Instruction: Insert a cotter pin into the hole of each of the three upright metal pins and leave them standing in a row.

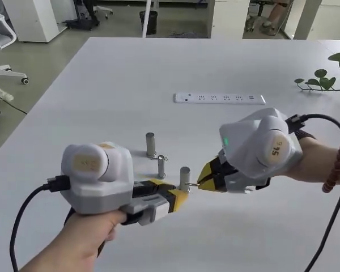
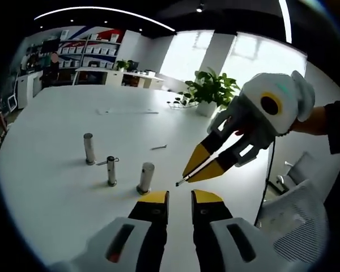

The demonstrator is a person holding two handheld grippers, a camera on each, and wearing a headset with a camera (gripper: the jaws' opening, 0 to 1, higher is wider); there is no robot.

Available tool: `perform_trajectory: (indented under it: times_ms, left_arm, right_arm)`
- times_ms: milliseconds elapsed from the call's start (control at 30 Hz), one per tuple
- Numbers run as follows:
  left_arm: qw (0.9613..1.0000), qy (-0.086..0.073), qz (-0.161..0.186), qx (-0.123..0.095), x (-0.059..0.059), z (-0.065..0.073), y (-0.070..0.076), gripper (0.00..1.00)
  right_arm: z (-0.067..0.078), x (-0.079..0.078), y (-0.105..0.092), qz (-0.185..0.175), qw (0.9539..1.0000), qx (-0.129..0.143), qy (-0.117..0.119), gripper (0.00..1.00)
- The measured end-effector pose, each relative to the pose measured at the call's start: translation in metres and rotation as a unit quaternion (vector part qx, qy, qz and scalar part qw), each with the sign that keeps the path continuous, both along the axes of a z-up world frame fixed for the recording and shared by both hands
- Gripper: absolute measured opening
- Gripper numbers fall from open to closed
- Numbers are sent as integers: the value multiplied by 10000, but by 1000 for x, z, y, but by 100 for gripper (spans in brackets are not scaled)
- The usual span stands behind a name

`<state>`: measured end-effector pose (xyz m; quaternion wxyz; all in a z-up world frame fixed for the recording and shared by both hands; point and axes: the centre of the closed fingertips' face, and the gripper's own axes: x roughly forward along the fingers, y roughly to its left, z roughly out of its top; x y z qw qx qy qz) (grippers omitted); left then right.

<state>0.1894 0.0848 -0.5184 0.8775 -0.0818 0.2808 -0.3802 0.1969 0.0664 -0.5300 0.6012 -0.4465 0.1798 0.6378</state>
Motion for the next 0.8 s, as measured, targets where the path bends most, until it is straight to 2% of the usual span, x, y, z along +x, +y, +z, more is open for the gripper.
perform_trajectory:
  times_ms: [100,400,533,800]
  left_arm:
    - [9997,83,31,-210,1,2,-2,11]
    - [9991,181,79,-385,2,3,-4,6]
    - [9981,246,137,-550,3,4,-6,6]
    - [9971,341,234,-634,4,2,-5,1]
  right_arm:
    - [1,-3,3,70,10000,10,-18,0]
    - [4,-7,7,218,9997,6,-109,0]
    - [4,-7,8,247,9996,-9,-144,0]
    - [4,-9,12,285,9994,6,-171,0]
